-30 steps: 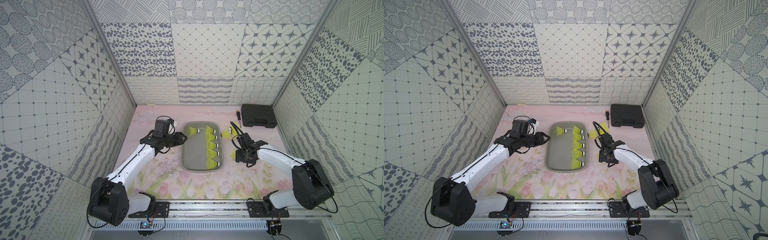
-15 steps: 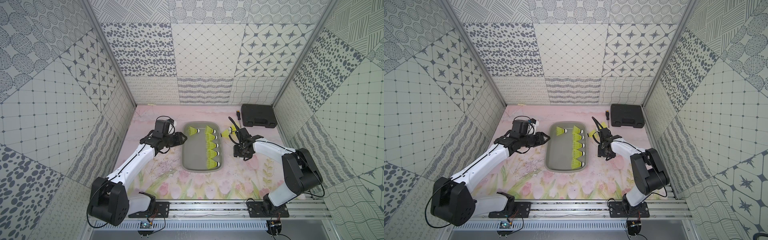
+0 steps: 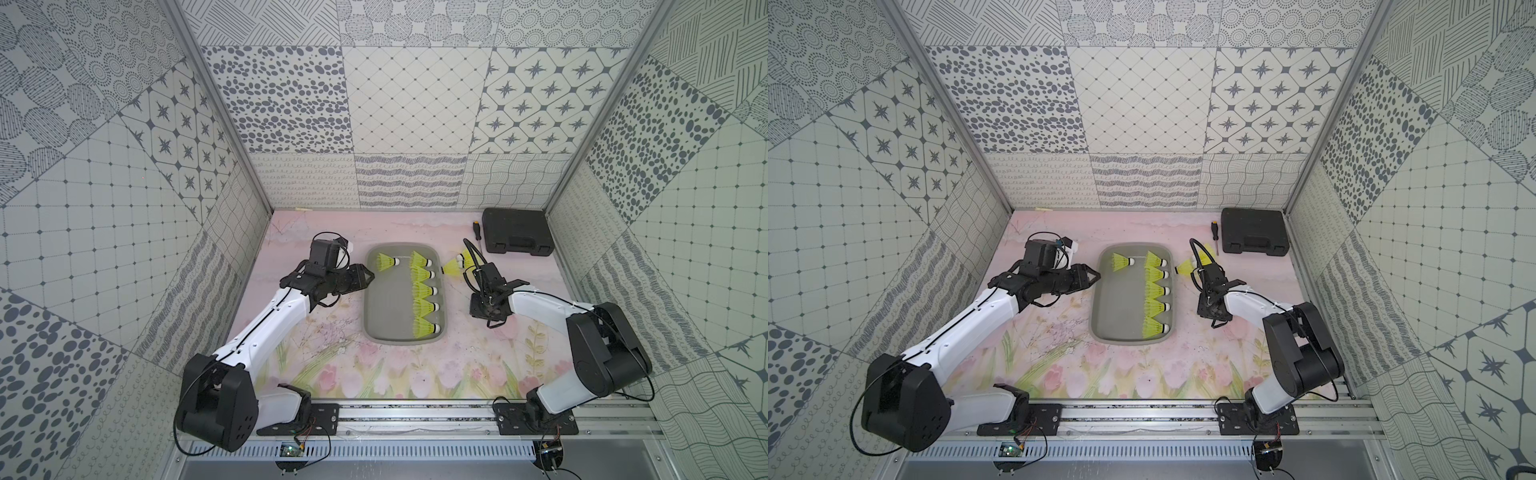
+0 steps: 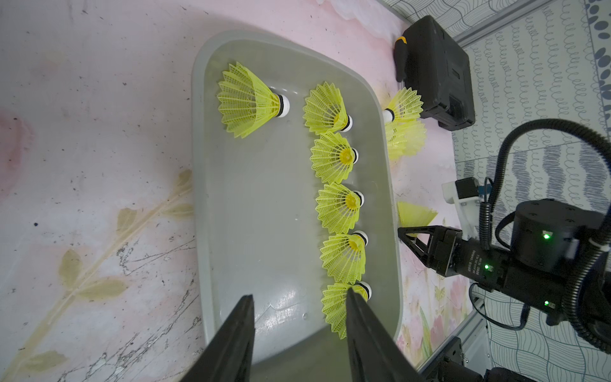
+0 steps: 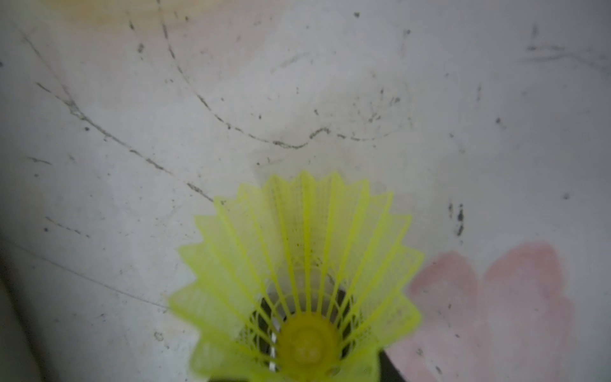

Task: Put the shuttlecocks into the storage box
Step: Pick up the shuttlecock at the center of the board, then place the shuttlecock in the storage box.

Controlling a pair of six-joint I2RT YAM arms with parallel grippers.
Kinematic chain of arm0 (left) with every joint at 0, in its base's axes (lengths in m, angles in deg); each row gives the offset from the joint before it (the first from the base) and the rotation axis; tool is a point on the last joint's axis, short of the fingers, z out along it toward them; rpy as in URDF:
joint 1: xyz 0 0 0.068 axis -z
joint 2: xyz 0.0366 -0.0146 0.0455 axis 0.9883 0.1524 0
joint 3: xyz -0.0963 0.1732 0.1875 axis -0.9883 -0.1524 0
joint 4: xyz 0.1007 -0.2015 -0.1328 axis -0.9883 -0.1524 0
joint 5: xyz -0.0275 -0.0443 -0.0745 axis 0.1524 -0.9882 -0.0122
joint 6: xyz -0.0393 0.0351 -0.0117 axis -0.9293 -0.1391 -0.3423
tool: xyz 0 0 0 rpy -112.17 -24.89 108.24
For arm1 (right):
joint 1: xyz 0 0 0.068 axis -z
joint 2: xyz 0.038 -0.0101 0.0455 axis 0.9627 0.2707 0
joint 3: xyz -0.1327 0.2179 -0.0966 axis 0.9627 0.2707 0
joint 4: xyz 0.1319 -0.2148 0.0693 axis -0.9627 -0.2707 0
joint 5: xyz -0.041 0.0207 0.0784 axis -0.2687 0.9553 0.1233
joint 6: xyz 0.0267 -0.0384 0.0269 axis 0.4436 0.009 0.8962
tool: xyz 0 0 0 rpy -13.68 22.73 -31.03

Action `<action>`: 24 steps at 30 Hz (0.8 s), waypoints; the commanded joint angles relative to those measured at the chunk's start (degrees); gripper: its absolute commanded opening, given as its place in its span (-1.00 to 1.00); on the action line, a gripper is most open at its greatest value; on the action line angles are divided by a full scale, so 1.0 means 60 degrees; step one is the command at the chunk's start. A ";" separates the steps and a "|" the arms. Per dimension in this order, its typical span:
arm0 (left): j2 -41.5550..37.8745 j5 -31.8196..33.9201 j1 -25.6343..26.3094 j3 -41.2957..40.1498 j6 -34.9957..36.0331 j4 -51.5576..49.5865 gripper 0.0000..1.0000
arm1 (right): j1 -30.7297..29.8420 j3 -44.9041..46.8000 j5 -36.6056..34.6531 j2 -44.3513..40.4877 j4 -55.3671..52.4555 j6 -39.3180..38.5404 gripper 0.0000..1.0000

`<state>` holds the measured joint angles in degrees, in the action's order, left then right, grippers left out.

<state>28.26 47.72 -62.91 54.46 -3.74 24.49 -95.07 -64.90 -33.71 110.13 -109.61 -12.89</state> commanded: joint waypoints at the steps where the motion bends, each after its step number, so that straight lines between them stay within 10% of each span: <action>1: 0.0016 -0.0098 -0.0088 0.0071 0.0044 0.0368 -0.03 | -0.0049 0.0270 -0.0431 -0.0378 0.0156 0.0383 -0.44; 8: 0.0052 -0.0957 -0.0089 0.0268 0.0237 0.0483 -0.04 | -0.0401 0.0500 -0.0263 -0.2059 0.0653 -0.0587 -0.52; 24: 0.2058 -0.3314 0.1653 0.3727 0.3629 -0.1608 -0.06 | -0.1077 -0.1490 0.4806 -0.3010 0.0551 -0.4388 -0.54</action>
<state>37.74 34.63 -55.17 71.12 6.51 21.56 -100.16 -70.80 -11.63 89.98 -105.74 -34.44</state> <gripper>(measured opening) 0.469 0.284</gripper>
